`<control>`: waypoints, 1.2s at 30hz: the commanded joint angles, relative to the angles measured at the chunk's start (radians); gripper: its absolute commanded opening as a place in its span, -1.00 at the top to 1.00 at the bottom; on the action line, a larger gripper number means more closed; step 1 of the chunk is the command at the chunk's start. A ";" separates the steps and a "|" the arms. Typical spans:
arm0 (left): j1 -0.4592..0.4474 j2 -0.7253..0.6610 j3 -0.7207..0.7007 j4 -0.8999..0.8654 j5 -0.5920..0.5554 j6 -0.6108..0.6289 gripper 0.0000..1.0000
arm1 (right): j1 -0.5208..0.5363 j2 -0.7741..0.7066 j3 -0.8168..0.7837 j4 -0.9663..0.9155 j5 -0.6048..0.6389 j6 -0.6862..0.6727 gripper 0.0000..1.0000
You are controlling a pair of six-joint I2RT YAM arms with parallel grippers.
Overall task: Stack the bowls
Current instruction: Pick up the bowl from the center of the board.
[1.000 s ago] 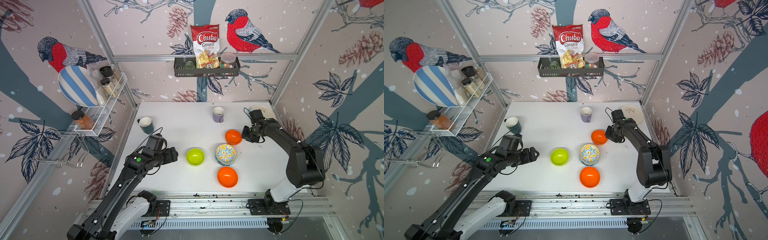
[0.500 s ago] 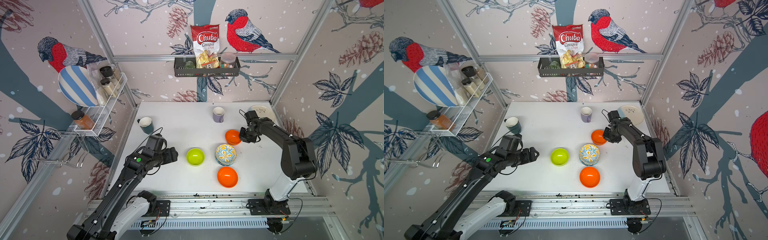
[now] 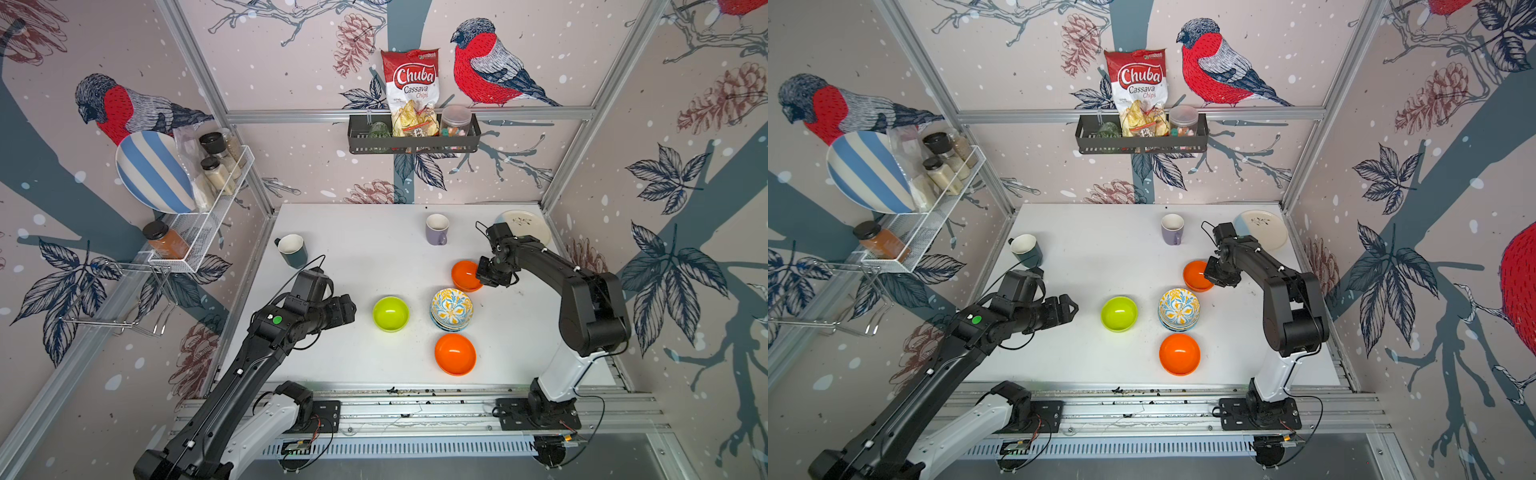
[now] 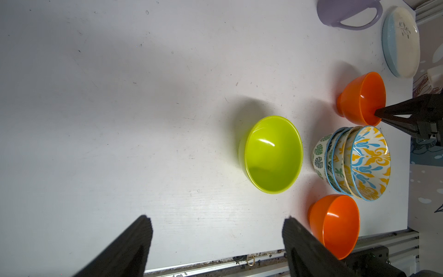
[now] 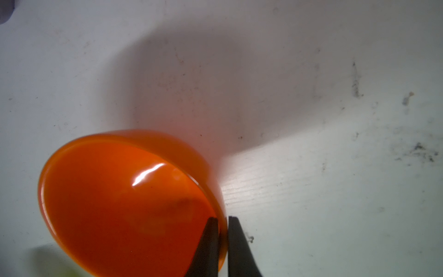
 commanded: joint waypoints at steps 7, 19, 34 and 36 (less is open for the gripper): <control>0.003 -0.001 -0.001 0.013 0.001 0.001 -0.74 | 0.004 -0.005 0.003 -0.012 0.001 -0.008 0.91; 0.003 0.018 0.023 -0.010 -0.003 0.009 -0.74 | 0.011 -0.109 0.075 -0.093 -0.017 -0.005 1.00; -0.024 0.169 0.229 -0.004 0.212 0.077 -0.44 | 0.266 -0.187 0.210 -0.262 -0.014 -0.018 1.00; -0.050 0.191 0.259 -0.005 0.212 0.081 -0.44 | 0.306 -0.192 0.215 -0.271 -0.026 -0.018 1.00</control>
